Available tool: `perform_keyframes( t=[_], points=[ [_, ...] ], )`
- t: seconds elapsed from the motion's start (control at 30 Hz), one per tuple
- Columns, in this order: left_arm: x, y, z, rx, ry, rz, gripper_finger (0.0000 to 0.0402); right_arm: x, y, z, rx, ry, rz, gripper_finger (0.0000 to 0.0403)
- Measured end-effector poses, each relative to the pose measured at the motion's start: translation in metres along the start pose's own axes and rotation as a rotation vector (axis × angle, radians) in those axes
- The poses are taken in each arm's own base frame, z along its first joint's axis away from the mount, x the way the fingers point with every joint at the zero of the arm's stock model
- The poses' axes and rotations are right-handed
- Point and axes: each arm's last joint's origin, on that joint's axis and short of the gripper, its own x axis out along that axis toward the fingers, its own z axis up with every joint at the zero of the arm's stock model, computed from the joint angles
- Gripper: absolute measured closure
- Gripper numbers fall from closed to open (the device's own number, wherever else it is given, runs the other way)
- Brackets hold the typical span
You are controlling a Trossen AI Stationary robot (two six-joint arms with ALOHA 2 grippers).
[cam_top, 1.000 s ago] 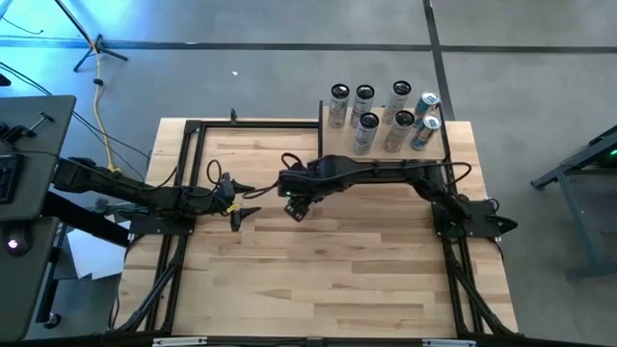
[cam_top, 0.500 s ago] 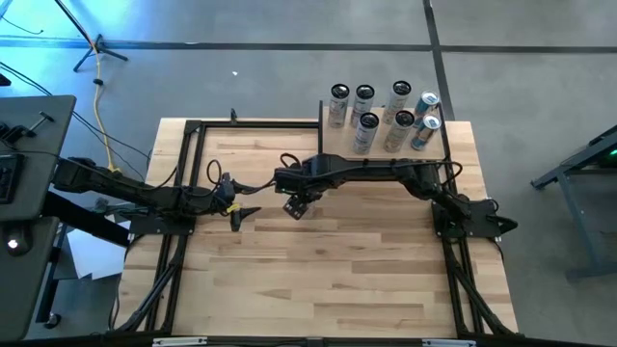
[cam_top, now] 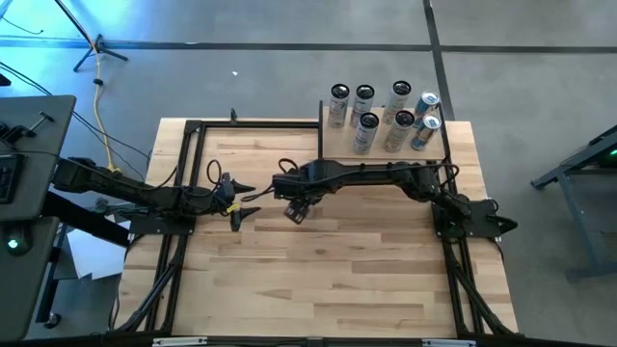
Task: Place canned beverage on shelf
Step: Put the white pink soda can on the shelf aligned with the white pink soda can
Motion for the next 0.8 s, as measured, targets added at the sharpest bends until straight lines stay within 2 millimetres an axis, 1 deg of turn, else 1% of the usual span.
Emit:
perform_keyframes(
  t=[0.07,0.23,0.5,0.57,0.7,0.8],
  points=[
    [0.0,0.0,0.0,0.0,-0.001,0.0,0.0096,0.0,0.003,0.0,-0.006,-0.024,-0.006,0.016],
    [0.0,0.0,0.0,0.0,0.0,0.0,0.0096,-0.001,0.013,-0.003,0.001,-0.095,-0.053,0.016],
    [0.0,0.0,0.0,-0.001,0.0,0.0,0.0096,-0.006,0.026,-0.016,0.058,-0.164,-0.156,0.0158],
    [0.0,0.0,0.0,0.0,0.0,0.0,0.0096,-0.007,0.029,-0.02,0.051,-0.152,-0.154,0.0158],
    [0.0,0.0,0.0,0.0,0.0,0.0,0.0096,-0.009,0.027,-0.028,0.05,-0.047,-0.128,0.0157],
    [0.0,0.0,0.0,0.0,0.0,0.0,0.0096,-0.022,0.024,-0.031,0.049,-0.028,-0.124,0.0157]
  ],
)
